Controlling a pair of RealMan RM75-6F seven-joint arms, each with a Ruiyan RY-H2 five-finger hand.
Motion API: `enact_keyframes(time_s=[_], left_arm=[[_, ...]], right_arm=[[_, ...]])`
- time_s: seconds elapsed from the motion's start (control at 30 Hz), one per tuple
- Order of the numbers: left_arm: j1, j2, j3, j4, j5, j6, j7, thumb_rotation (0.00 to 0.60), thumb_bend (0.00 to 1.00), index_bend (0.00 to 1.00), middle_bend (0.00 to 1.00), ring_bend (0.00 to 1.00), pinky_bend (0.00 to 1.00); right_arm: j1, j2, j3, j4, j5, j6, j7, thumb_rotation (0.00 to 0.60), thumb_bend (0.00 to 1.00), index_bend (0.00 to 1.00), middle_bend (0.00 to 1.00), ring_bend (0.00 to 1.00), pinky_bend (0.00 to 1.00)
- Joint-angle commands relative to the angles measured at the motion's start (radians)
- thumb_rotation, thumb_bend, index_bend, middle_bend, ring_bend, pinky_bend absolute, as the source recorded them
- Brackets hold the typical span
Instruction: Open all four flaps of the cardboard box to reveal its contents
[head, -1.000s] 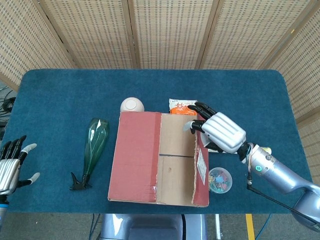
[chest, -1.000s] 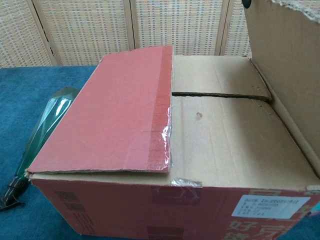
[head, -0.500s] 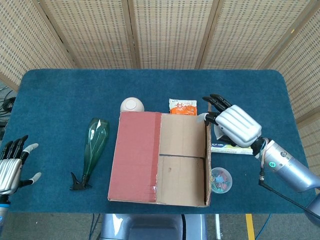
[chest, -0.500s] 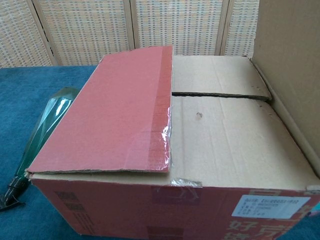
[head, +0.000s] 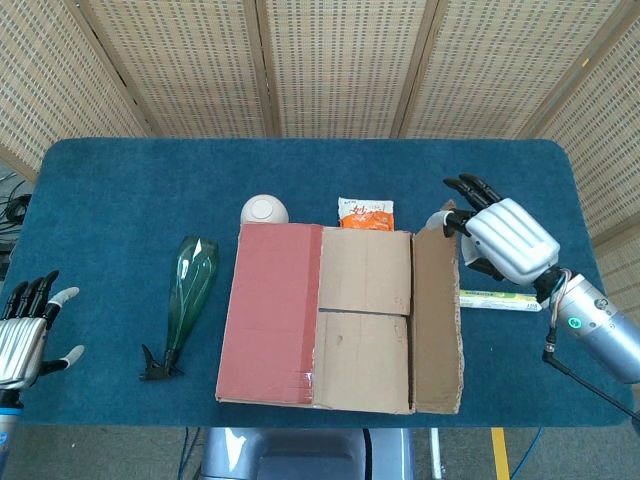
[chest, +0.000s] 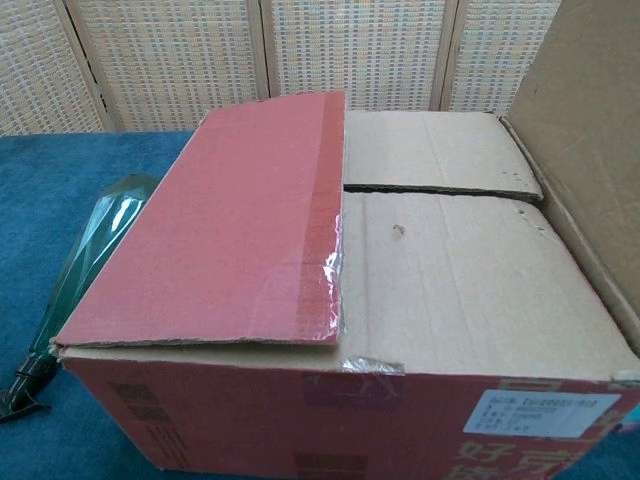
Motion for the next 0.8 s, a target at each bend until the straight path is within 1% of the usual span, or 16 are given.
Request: enact_keyframes(time_s=[0.03,0.27,0.43,0.53,0.63,0.7,0.8], left_arm=[[-0.001,0.0,0.0,0.0,0.0,-0.001,0.001,0.6,0.2,0.18,0.0,0.0,0.0],[-0.005,0.003,0.003,-0.002,0.005,-0.007,0.005,0.6,0.2,0.18,0.0,0.0,0.0],[-0.029,0.026,0.004,-0.013,0.036,-0.033,-0.001,0.6,0.2,0.18,0.0,0.0,0.0],[-0.054,0.053,0.002,-0.03,0.062,-0.06,-0.015,0.6,0.21,0.18,0.0,0.0,0.0],[-0.098,0.092,-0.007,-0.051,0.102,-0.102,-0.028,0.6,0.21,0.18,0.0,0.0,0.0],[-0.125,0.115,-0.014,-0.065,0.117,-0.131,-0.041,0.6,0.21,0.18,0.0,0.0,0.0],[-0.172,0.145,-0.028,-0.084,0.147,-0.174,-0.06,0.6,0.21,0.18,0.0,0.0,0.0]], right_arm=[[-0.01,-0.005,-0.003,0.016,0.008,0.001,-0.004,0.6,1.0,0.32,0.47,0.03,0.0],[-0.038,-0.016,-0.012,0.053,0.033,0.006,-0.019,0.6,1.0,0.32,0.47,0.03,0.0],[-0.056,-0.025,-0.012,0.064,0.047,0.021,-0.024,0.6,1.0,0.32,0.45,0.03,0.0],[-0.073,-0.034,-0.012,0.064,0.054,0.043,-0.034,0.6,1.0,0.32,0.4,0.03,0.0],[-0.097,-0.047,-0.013,0.054,0.076,0.07,-0.063,0.6,1.0,0.32,0.32,0.01,0.0],[-0.112,-0.056,-0.013,0.042,0.094,0.083,-0.089,0.6,1.0,0.3,0.28,0.0,0.0],[-0.136,-0.073,-0.018,0.027,0.119,0.104,-0.133,0.6,1.0,0.23,0.22,0.0,0.0]])
